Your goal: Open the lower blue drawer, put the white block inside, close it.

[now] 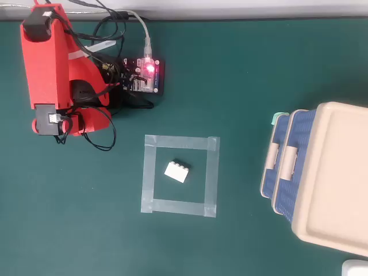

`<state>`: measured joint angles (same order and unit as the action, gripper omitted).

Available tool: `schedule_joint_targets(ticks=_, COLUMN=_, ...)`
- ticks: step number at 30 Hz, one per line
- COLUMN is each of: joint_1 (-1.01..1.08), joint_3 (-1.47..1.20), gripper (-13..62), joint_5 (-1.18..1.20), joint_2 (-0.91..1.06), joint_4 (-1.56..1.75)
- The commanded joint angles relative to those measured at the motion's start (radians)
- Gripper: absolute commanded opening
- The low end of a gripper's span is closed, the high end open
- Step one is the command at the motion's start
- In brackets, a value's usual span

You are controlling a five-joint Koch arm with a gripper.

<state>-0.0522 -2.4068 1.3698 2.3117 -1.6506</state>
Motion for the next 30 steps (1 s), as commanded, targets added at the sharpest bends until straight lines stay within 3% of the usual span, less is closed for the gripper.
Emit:
schedule_joint_targets(ticks=1, joint_1=-0.006, joint_3=-0.029, gripper=34.4, joint_5=-0.060, joint_2=0.035, joint_4=-0.063)
schedule_joint_targets(ticks=12, joint_1=-0.005, joint_3=-0.003, gripper=34.3, joint_5=-0.066, joint_2=0.040, joint_4=-0.064)
schedule_joint_targets(ticks=18, joint_1=-0.017, joint_3=0.360, gripper=33.8, joint_5=-0.025, joint_2=0.011, joint_4=-0.054)
schedule_joint_targets(ticks=21, joint_1=-0.146, joint_3=0.466, gripper=33.8, joint_5=0.173, joint_2=-0.115, joint_4=0.060)
schedule_joint_targets(ticks=25, joint_1=-0.591, joint_3=0.611, gripper=33.9, joint_5=0.621, joint_2=-0.275, joint_4=0.284)
schedule_joint_targets(ticks=30, joint_1=-0.943, joint_3=0.726, gripper=33.9, joint_5=1.109, joint_2=-0.545, joint_4=0.676)
